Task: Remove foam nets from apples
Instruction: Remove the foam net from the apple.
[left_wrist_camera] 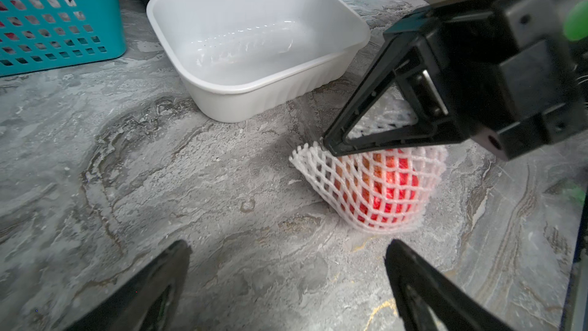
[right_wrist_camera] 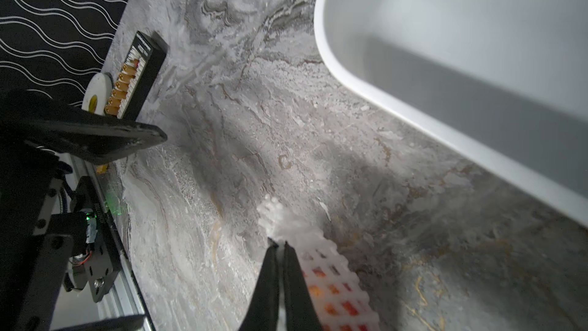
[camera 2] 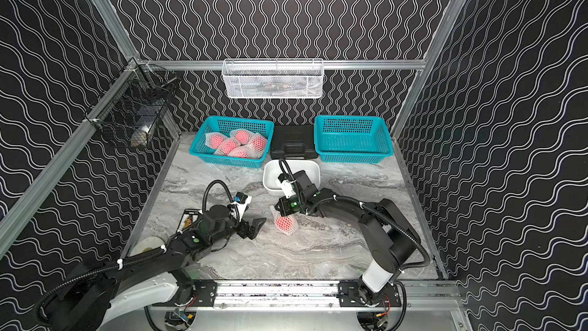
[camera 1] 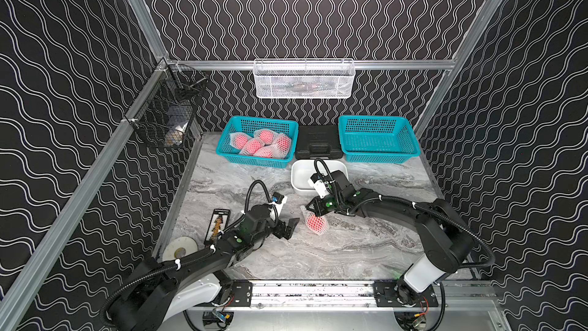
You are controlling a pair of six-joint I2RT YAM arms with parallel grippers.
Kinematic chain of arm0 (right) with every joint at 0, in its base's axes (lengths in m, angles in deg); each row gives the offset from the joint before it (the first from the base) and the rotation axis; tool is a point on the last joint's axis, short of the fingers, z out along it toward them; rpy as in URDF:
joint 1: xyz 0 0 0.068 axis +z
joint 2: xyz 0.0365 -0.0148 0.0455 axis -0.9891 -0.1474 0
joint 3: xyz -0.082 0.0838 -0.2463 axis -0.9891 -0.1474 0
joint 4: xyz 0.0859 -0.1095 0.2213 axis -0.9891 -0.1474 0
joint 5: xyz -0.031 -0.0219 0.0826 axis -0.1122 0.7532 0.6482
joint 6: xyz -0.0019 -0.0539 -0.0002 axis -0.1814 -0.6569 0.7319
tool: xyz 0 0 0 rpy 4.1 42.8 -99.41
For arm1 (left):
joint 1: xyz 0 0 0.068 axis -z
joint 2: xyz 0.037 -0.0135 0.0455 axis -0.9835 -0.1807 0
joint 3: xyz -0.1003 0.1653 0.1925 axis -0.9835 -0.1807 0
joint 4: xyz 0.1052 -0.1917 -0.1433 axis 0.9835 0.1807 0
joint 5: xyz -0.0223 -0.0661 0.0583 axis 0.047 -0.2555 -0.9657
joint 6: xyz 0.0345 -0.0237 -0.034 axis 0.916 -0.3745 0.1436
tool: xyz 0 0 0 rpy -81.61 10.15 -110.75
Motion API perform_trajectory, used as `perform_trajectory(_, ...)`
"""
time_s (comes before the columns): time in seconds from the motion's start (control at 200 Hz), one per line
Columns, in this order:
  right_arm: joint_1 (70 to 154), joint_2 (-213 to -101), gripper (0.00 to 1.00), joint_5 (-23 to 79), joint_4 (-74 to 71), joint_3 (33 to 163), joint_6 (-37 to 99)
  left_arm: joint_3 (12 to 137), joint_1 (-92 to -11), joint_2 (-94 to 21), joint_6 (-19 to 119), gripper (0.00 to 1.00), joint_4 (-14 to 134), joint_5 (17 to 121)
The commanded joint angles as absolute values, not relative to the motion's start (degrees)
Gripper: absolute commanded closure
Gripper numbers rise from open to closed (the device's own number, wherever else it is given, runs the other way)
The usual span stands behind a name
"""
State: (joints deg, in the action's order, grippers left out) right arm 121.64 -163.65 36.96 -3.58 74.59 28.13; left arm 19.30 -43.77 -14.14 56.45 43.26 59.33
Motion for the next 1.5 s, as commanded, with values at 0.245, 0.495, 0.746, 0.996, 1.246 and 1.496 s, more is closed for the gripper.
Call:
perform_trajectory(0.245,121.56,-160.68,1.0,35.29,20.4,66.33,27.8,19.07,-43.73,-14.23,57.44,0.01,40.6,58.38)
perform_trajectory(0.495,121.53,-159.32,1.0,34.85,31.26,61.9,27.54,19.32,-43.73,-14.98,57.34,0.01,39.89,58.78)
perform_trajectory(0.746,121.49,-158.89,1.0,32.15,44.45,55.0,27.71,18.96,-43.81,-14.67,57.44,0.01,39.1,58.72)
perform_trajectory(0.996,121.3,-163.78,1.0,31.58,69.14,47.49,31.91,19.29,-43.8,-15.77,57.09,0.01,37.72,59.37)
perform_trajectory(1.246,121.17,-159.05,1.0,29.99,67.77,47.44,32.21,19.18,-43.75,-14.66,57.26,0.01,37.98,59.17)
perform_trajectory(1.496,121.08,-159.21,1.0,29.45,63.21,46.99,31.06,17.48,-43.8,-16.0,57.5,0.01,35.29,59.06)
